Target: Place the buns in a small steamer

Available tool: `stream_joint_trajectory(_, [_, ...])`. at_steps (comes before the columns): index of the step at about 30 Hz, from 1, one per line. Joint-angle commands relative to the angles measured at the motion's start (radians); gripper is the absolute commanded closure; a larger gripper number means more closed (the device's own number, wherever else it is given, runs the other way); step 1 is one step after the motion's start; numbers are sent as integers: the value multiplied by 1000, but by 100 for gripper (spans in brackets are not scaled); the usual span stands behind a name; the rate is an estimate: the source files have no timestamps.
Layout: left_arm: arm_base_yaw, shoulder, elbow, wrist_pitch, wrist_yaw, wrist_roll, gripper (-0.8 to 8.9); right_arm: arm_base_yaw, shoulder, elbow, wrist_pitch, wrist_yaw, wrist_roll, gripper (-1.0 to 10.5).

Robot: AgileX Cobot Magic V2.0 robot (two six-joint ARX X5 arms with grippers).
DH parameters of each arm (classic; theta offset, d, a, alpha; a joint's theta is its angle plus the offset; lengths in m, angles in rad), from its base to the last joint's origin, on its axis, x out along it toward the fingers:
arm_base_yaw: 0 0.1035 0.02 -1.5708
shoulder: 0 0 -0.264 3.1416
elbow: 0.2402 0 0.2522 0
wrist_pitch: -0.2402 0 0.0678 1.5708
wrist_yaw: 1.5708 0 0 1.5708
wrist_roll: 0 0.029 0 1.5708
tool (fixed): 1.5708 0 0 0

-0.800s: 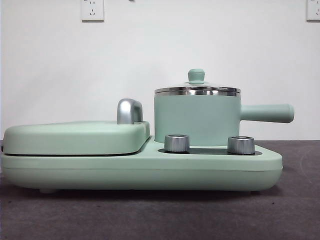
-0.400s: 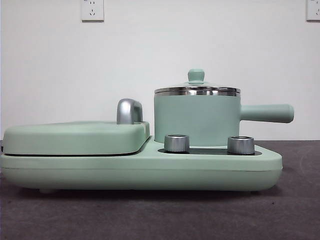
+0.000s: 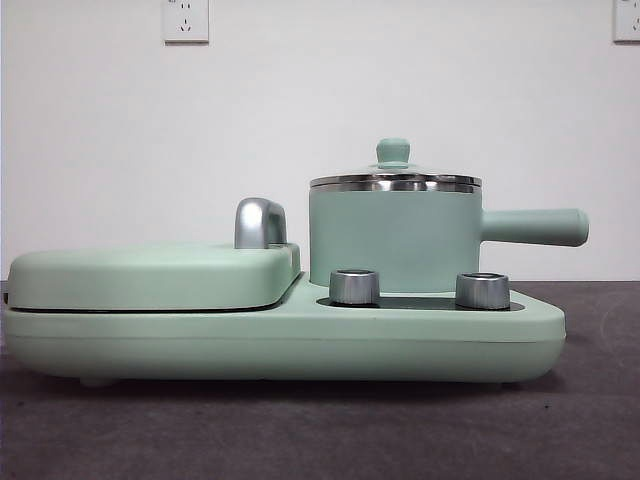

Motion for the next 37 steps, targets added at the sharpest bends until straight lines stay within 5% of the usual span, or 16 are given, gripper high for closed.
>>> stream_joint_trajectory(1, [-6,-23,-2,-8,-13,-19,792,5,5,11,10,-23,-11,926])
stream_joint_trajectory(18, [-2,-40,-8,19,-22,-35,807,5,4,11,33,-27,-11,932])
stream_joint_trajectory(24, [155,-73,-140,147,-9,-33,807,5,4,11,33,-27,-11,932])
stream_joint_trajectory(31, [434,-238,-470,471,-10,-5,807,5,4,11,33,-27,-11,932])
stream_joint_trajectory(37, [573,-388,-786,762,-24,4,807,5,4,11,33,-27,-11,932])
